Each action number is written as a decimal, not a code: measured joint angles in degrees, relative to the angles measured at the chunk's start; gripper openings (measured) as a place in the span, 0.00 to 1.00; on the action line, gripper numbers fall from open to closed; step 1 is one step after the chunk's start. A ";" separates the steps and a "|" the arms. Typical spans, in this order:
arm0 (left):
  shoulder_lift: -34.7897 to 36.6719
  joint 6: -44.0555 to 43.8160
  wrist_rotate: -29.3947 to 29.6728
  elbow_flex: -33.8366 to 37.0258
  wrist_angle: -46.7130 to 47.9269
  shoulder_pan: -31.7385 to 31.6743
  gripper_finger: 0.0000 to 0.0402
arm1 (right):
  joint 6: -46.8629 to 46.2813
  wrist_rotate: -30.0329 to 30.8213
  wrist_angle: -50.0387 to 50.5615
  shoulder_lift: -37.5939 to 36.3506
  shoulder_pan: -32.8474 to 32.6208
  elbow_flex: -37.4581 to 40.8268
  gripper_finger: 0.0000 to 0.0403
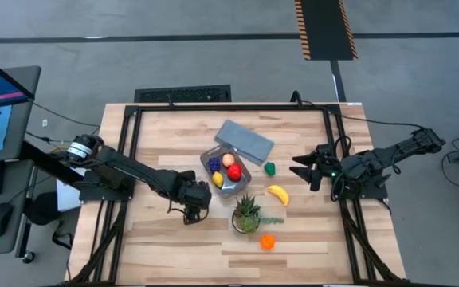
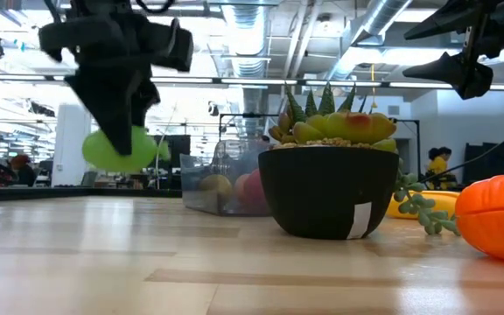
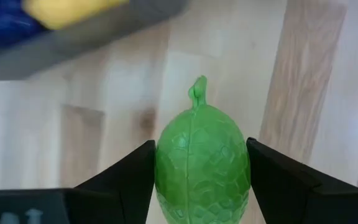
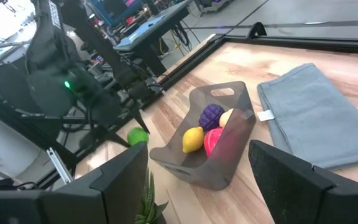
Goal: Pick and placing Produce into tupperware
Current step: Put the green lime into the black bin, then put the green bell pepper into the black bin
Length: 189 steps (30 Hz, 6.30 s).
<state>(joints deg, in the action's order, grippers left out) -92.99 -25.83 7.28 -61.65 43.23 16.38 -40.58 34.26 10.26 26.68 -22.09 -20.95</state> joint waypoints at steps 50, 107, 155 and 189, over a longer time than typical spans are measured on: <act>14.64 18.88 9.51 9.30 -25.16 -14.60 0.54 | -0.59 -1.49 -1.12 -0.01 -0.04 0.00 0.75; 1.11 22.34 -11.38 14.35 -47.89 -34.04 0.54 | -2.54 -1.04 0.07 0.00 1.99 0.00 0.75; 8.57 18.04 -33.35 -0.79 -36.16 -35.89 0.67 | -6.54 -2.94 2.97 7.56 1.81 0.00 0.75; 68.25 4.36 7.01 26.71 -26.46 -12.68 0.67 | -23.04 -3.34 10.75 25.96 7.94 -0.08 0.75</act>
<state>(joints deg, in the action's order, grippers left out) -24.74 -21.47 14.29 -34.94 16.77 3.71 -63.62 30.93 21.01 52.64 -14.14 -21.03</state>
